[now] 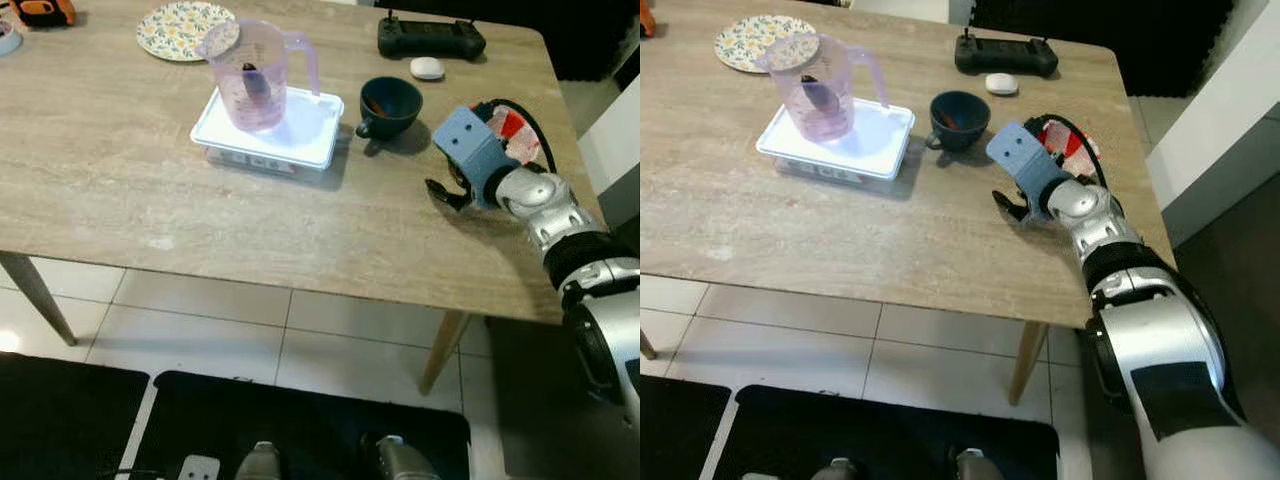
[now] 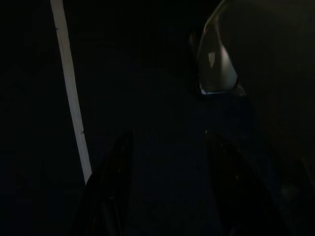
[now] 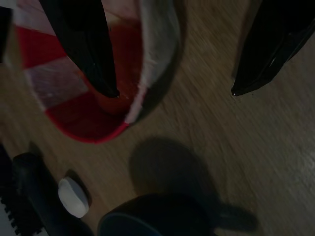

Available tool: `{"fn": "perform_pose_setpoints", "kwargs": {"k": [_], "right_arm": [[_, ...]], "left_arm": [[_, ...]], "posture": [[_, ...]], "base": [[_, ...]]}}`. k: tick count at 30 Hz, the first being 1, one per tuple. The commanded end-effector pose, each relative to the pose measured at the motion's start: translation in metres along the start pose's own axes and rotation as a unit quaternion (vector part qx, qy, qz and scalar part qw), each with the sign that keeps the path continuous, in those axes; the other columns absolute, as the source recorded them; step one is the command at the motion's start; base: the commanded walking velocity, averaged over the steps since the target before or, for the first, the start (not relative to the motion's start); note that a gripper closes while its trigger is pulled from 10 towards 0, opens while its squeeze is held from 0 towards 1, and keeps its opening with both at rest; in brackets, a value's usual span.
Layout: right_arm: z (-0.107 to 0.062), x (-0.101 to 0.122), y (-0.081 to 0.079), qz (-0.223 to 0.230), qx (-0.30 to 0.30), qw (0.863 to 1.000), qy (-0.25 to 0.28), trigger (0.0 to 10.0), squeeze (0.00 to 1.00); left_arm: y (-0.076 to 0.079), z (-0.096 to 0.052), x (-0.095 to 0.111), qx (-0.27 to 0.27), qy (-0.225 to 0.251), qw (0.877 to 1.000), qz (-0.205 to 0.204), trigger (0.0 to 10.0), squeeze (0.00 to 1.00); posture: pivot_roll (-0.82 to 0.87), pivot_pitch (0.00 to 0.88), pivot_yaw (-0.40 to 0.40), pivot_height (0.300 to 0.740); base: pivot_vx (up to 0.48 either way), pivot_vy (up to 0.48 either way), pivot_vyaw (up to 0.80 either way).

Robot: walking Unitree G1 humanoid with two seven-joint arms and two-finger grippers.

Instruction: Restocking fridge

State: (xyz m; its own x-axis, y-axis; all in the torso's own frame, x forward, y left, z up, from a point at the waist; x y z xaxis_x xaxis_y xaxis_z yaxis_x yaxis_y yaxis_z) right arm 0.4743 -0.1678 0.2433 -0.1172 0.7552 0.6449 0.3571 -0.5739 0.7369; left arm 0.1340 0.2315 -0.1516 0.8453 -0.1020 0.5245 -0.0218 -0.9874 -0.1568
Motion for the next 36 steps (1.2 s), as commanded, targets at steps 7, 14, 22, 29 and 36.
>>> {"fn": "perform_pose_setpoints", "kwargs": {"k": [7, 14, 22, 29, 36], "right_arm": [[-0.008, -0.018, 0.003, -0.101, 0.054, 0.991, -0.068, 0.0, 0.0], [-0.012, -0.02, 0.01, -0.139, 0.073, 0.983, -0.096, 0.0, 0.0], [-0.014, -0.02, 0.011, -0.158, 0.088, 0.978, -0.104, 0.0, 0.0], [-0.016, -0.013, 0.011, -0.157, 0.107, 0.978, -0.088, 0.0, 0.0], [-0.021, 0.003, 0.018, -0.141, 0.12, 0.982, -0.039, 0.0, 0.0]], "left_arm": [[0.003, -0.005, -0.022, 0.002, -0.034, 0.999, 0.006, 10.0, 0.0], [-0.001, -0.006, -0.026, 0.011, -0.042, 0.999, 0.004, 10.0, 0.0], [-0.003, -0.005, -0.024, 0.016, -0.042, 0.999, 0.0, 10.0, 0.0], [-0.004, -0.002, -0.016, 0.02, -0.038, 0.999, -0.002, 10.0, 0.0], [-0.002, 0.002, -0.007, 0.019, -0.036, 0.999, -0.003, 10.0, 0.0]], "posture": [[0.01, 0.272, -0.128, 0.74], [0.01, 0.255, -0.133, 0.74], [0.02, 0.232, -0.134, 0.74], [0.02, 0.194, -0.133, 0.74], [0.0, 0.148, -0.129, 0.74]], "base": [[0.0, 0.0, 0.0], [0.0, 0.0, 0.0], [0.0, 0.0, 0.0], [0.0, 0.0, 0.0], [0.0, 0.0, 0.0]]}}
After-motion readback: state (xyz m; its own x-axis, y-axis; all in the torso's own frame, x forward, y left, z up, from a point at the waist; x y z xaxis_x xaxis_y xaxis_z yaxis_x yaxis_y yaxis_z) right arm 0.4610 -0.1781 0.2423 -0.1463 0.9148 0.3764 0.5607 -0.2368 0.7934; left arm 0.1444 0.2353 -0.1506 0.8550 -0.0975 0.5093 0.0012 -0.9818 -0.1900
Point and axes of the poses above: a point about 5 cm out from each wrist's last joint towards the gripper, its own z axis pointing out of the wrist towards the gripper, its own x axis along the axis of the wrist's last joint, y = z × x, the point moved 6 cm from there along z, pointing out of the wrist towards the gripper, and after that the axes turned 3 degrees about -z, right-handed, at the moved point
